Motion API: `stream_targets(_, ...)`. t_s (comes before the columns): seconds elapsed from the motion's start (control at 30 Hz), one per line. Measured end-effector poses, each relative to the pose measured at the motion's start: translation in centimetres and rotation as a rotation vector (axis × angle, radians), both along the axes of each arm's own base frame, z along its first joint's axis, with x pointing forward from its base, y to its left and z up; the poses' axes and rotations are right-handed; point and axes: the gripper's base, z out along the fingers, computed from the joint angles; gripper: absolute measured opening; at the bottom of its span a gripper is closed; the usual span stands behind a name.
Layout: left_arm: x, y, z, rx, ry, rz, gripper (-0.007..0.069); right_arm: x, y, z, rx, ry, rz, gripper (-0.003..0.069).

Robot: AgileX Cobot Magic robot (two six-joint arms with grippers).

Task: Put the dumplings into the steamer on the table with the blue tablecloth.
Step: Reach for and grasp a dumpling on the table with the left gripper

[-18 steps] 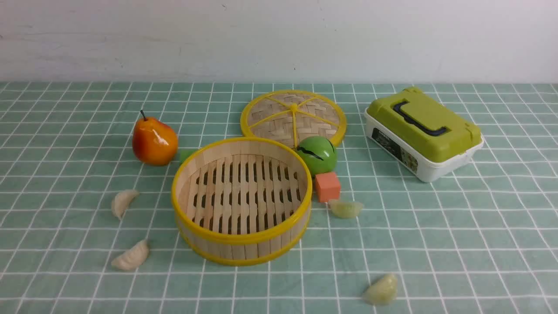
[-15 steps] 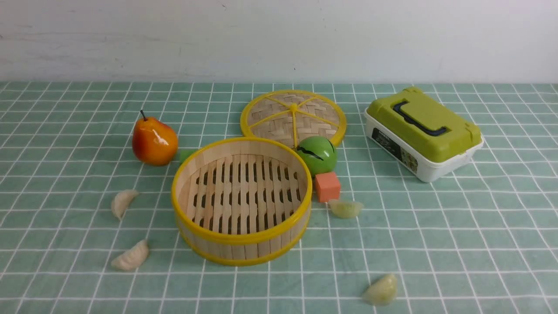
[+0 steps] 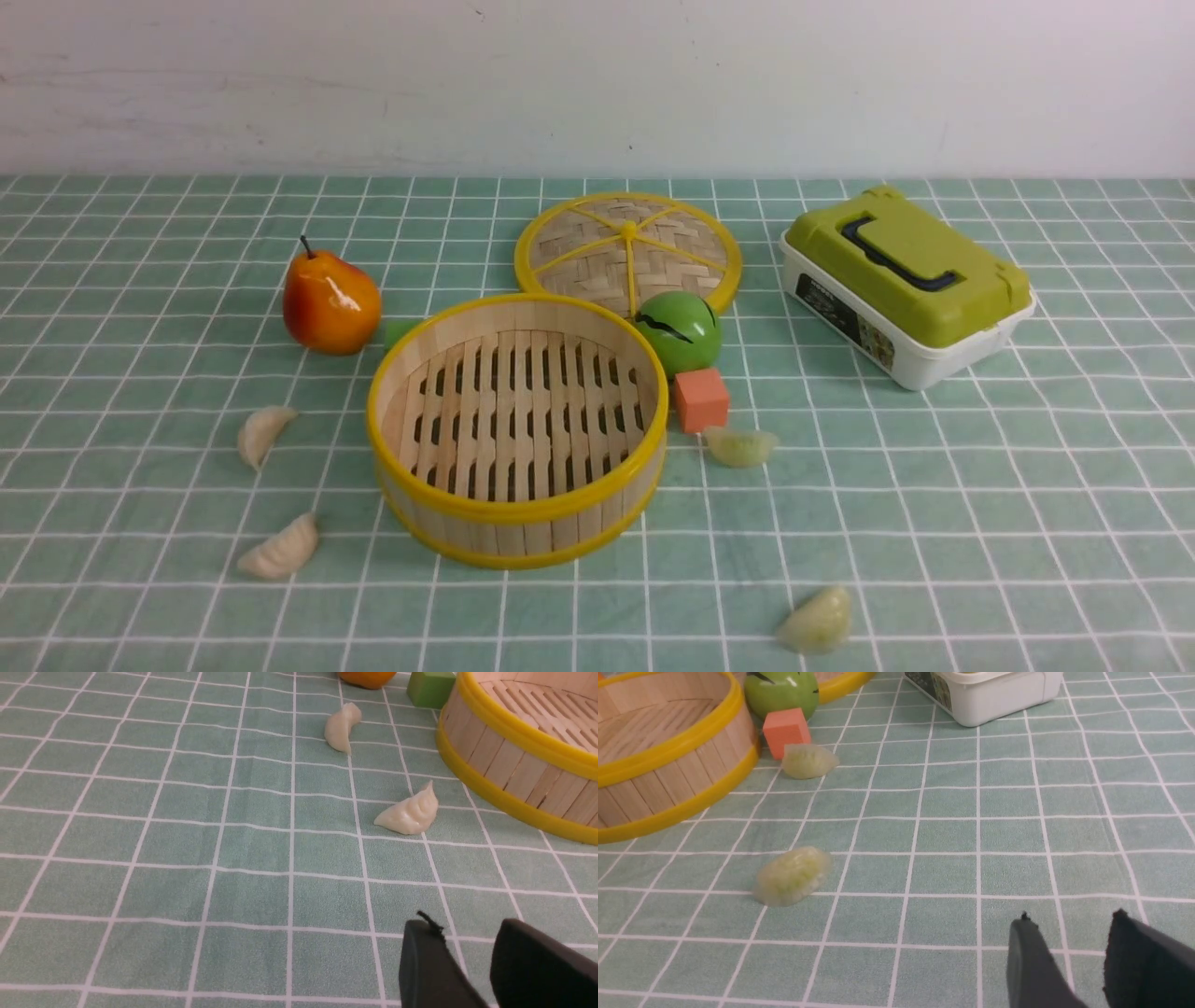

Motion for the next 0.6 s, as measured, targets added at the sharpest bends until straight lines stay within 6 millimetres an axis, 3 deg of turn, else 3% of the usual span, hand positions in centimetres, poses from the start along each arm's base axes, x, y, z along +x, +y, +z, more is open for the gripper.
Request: stream_targets(0.6,0.05,0.04,0.14,0.007,-0.017,0.002,0.0227,0.0,0.0,0.0,0.0,0.0,0.0,0.024)
